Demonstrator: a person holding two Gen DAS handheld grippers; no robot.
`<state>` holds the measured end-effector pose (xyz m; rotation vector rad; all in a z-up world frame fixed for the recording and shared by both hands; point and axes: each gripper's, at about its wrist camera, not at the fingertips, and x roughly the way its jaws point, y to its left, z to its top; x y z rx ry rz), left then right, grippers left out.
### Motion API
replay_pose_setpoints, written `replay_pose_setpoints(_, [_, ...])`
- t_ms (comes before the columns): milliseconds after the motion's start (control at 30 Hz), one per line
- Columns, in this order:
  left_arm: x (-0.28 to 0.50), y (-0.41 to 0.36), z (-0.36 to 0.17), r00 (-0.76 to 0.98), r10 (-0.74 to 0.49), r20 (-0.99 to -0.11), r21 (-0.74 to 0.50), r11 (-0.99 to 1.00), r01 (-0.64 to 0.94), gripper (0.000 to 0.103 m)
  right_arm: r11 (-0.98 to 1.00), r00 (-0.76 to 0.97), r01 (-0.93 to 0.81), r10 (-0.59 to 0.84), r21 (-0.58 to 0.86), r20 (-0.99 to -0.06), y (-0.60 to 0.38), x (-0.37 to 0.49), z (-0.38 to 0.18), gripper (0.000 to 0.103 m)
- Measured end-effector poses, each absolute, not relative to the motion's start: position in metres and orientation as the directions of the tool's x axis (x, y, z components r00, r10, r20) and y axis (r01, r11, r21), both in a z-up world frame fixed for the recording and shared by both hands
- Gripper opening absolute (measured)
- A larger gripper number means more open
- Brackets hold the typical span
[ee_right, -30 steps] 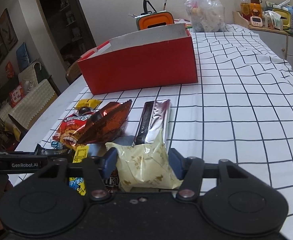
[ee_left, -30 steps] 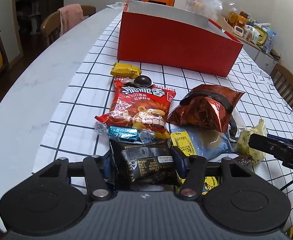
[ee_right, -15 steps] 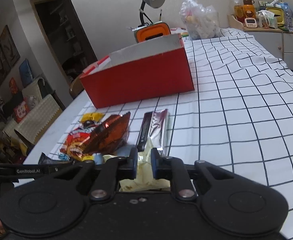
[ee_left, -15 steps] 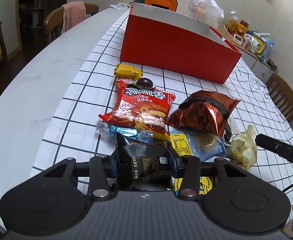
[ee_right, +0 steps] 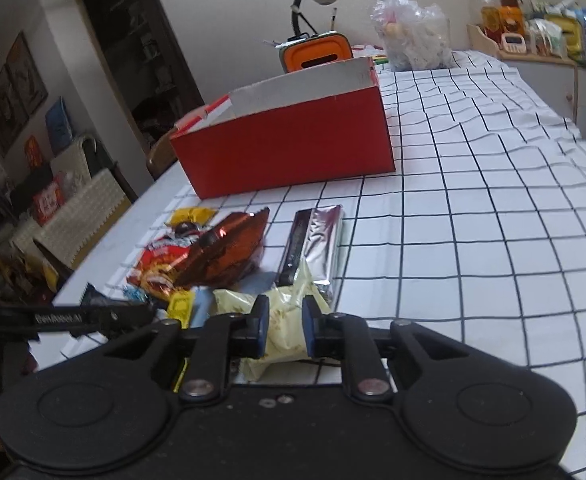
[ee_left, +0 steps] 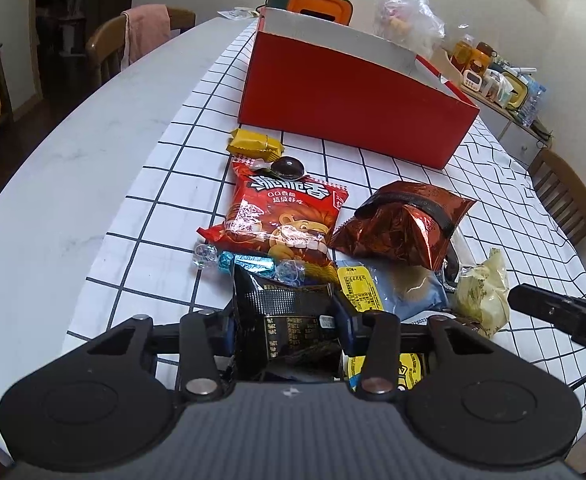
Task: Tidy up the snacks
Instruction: 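Lift the pale yellow bag with the right gripper while the left lifts the black pack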
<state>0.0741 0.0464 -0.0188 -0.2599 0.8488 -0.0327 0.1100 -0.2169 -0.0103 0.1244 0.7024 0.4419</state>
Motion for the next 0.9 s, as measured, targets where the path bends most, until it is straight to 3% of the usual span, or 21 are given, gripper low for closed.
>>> replay_pose_setpoints(167, [0.074, 0.047, -0.019, 0.663, -0.133, -0.737, -0.241, 0.968, -0.075, 0.044, 0.901, 0.657, -0.391, 0.415, 0.186, -0.629, -0.211, 0.108, -0.012, 0.018])
replay_pose_setpoints(400, [0.074, 0.046, -0.019, 0.663, -0.133, -0.737, -0.241, 0.968, -0.074, 0.045, 0.893, 0.685, -0.421, 0.429, 0.161, -0.589, -0.213, 0.107, -0.008, 0.021])
replay_pose_setpoints(500, [0.074, 0.046, -0.019, 0.663, -0.133, -0.737, -0.241, 0.968, -0.073, 0.045, 0.889, 0.684, -0.443, 0.421, 0.119, -0.595, -0.209, 0.106, -0.007, 0.029])
replay_pose_setpoints(533, [0.074, 0.046, -0.019, 0.663, -0.133, -0.737, -0.242, 0.968, -0.074, 0.045, 0.883, 0.678, -0.455, 0.428, 0.117, -0.598, -0.207, 0.106, -0.007, 0.039])
replay_pose_setpoints(600, [0.074, 0.046, -0.019, 0.663, -0.134, -0.737, -0.242, 0.968, -0.073, 0.045, 0.876, 0.666, -0.471, 0.432, 0.106, -0.608, -0.204, 0.106, -0.008, 0.084])
replay_pose_setpoints(633, [0.074, 0.046, -0.019, 0.663, -0.134, -0.736, -0.243, 0.967, -0.074, 0.045, 0.873, 0.664, -0.477, 0.432, 0.099, -0.611, -0.203, 0.106, -0.010, 0.096])
replay_pose_setpoints(667, [0.074, 0.046, -0.020, 0.663, -0.135, -0.737, -0.243, 0.967, -0.074, 0.045, 0.871, 0.668, -0.483, 0.435, 0.093, -0.603, -0.202, 0.106, -0.011, 0.101])
replay_pose_setpoints(900, [0.075, 0.046, -0.021, 0.663, -0.132, -0.737, -0.240, 0.968, -0.073, 0.045, 0.887, 0.680, -0.462, 0.348, -0.009, -0.645, -0.195, 0.112, -0.022, 0.102])
